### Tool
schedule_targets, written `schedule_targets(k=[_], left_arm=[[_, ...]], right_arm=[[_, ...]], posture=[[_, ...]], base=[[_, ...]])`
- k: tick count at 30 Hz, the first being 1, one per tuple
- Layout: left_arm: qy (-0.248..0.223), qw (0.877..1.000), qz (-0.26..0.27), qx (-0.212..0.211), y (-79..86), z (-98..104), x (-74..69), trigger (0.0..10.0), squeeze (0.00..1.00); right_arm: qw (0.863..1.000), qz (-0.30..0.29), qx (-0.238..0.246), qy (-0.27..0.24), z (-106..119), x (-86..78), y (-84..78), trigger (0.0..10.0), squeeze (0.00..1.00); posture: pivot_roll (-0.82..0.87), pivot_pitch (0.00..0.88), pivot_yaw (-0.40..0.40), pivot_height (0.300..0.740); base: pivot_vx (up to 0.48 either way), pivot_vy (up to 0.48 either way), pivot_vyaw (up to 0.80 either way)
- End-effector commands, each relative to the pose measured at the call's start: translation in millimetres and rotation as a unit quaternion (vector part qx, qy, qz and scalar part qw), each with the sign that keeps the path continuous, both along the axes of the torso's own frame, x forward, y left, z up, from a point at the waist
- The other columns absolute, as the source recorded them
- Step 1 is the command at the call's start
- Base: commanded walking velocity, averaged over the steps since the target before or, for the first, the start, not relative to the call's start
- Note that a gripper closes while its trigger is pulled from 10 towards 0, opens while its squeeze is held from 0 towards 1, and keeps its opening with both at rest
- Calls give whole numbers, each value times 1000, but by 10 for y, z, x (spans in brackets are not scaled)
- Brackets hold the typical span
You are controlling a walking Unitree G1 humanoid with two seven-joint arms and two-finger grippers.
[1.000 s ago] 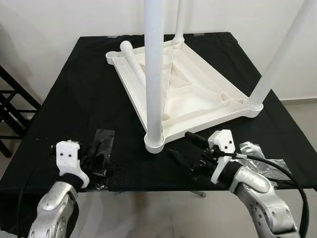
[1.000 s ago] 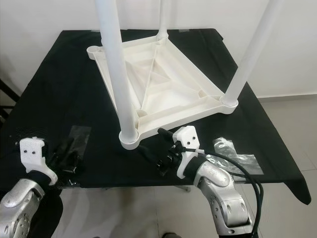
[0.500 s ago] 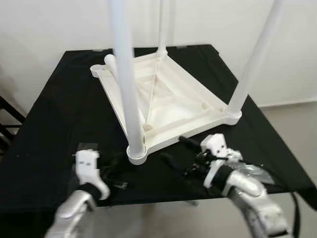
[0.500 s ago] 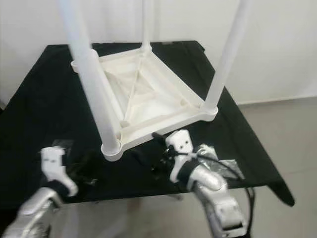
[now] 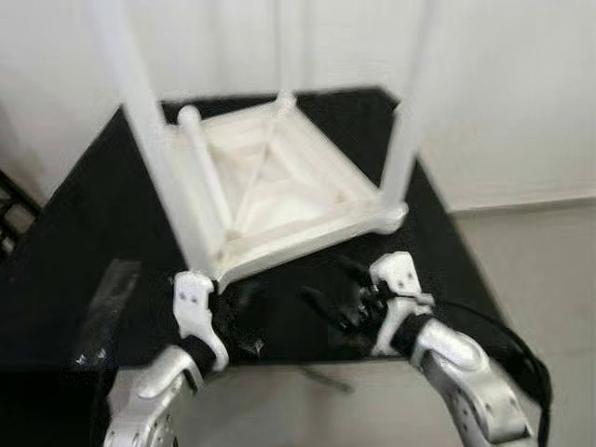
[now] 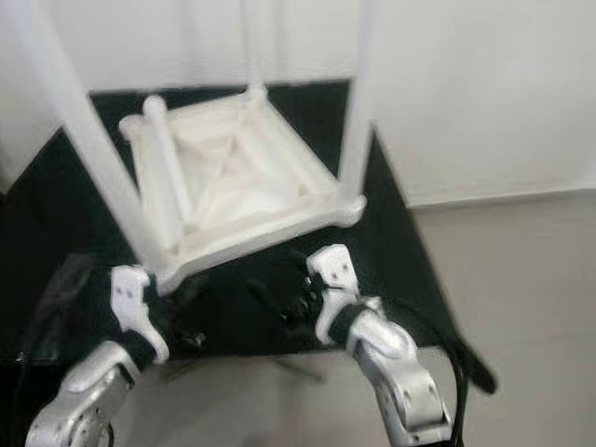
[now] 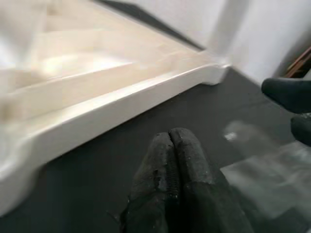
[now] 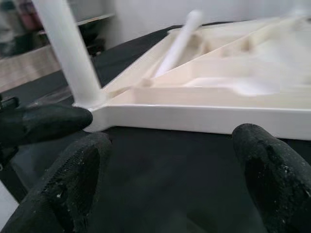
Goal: Building children table
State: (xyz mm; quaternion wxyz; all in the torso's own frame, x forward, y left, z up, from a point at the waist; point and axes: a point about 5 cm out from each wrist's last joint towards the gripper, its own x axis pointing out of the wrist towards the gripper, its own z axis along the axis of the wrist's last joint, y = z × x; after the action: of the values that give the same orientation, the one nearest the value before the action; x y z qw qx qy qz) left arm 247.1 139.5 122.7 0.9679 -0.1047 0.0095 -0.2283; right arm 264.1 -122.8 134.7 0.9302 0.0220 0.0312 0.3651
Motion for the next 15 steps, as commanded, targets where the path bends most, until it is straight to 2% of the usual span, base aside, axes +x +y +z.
schedule_targets(k=[1,15], left_arm=[[15,1000,6,9,40,-51,-8,10000,0],[1,1000,3,4,-41,17,120,10000,0]], right_arm=[[1000,6,0,6,-38,1,42,10000,0],[1000,-29,2,8,-69,57,-3,10000,0]], posture=[[-4,104,13,740],[-15,101,20,740]], base=[[0,-461,0],[0,-464,0]])
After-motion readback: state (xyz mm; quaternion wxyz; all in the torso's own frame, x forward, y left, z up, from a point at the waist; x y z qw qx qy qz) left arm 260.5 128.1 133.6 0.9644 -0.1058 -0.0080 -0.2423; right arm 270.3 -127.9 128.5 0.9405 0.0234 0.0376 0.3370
